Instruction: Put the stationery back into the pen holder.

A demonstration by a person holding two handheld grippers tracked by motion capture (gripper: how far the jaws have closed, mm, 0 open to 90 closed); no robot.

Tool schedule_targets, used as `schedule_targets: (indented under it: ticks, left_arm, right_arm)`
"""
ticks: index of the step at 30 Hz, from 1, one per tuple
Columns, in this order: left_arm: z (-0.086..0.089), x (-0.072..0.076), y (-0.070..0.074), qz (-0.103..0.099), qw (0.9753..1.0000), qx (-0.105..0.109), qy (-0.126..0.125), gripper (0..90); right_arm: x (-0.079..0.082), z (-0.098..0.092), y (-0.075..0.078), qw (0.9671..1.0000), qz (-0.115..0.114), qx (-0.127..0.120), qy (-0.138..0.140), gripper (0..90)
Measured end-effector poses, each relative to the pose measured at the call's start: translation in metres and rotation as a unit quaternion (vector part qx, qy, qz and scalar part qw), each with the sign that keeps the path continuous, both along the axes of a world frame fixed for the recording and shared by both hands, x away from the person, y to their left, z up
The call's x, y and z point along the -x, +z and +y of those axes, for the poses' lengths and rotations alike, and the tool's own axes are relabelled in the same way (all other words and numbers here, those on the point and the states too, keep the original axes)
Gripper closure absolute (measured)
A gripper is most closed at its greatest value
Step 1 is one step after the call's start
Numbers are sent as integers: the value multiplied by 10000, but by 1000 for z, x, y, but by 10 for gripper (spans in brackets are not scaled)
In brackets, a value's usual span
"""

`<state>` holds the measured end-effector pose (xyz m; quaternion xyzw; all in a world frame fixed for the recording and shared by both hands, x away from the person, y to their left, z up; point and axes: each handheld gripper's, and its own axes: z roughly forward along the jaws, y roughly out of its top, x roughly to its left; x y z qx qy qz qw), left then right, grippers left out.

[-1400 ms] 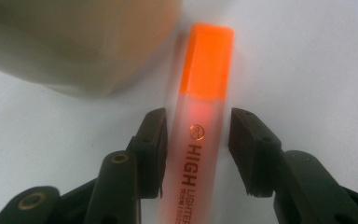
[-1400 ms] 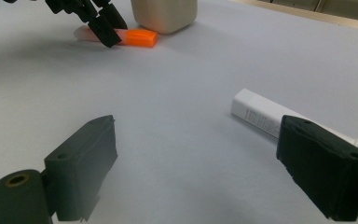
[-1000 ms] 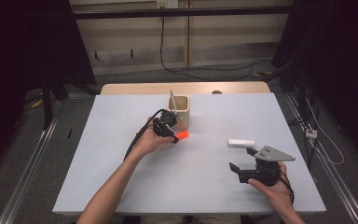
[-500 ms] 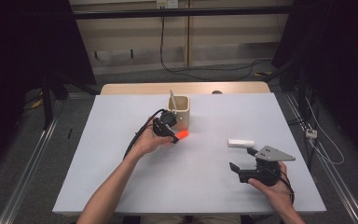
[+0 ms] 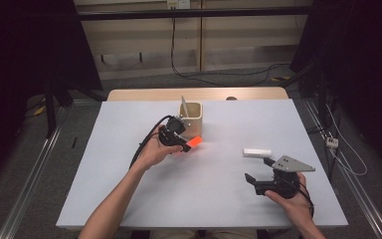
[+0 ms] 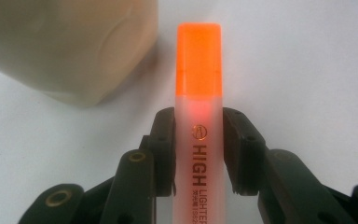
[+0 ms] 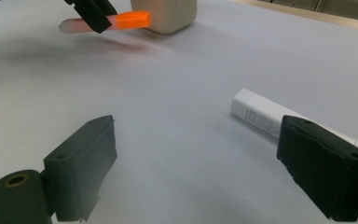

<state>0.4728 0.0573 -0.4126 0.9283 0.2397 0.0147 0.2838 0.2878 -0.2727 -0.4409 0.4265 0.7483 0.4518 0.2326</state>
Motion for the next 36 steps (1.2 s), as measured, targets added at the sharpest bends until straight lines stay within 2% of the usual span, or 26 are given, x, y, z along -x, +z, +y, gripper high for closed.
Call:
schedule_targets:
  ticks: [1,8,12,14,20,24,30,36]
  left_arm:
    - [3,1,2,-15,9999,90,43,673]
    - [15,9,12,-217,9990,336,178,673]
    - [19,16,18,-367,9961,738,310,673]
    - [22,17,24,-471,9949,818,366,673]
    - [27,24,36,-772,9888,1171,508,673]
    - [30,27,44,-999,9833,1423,535,672]
    - [34,26,50,-1157,9768,1668,675,673]
    - [36,25,57,-1326,9688,1918,836,673]
  right_arm:
    - [0,0,0,10000,-5,-1,-1,115]
    - [0,1,0,10000,-13,10,12,113]
    - [0,1,0,10000,-11,2,17,111]
    - [0,1,0,10000,-15,-10,11,110]
    - [1,0,1,10000,-20,-19,-8,91]
    - [1,0,1,10000,-30,-22,-57,65]
    - [0,0,1,10000,-36,-41,-62,58]
    - [1,0,0,10000,-31,-66,-43,56]
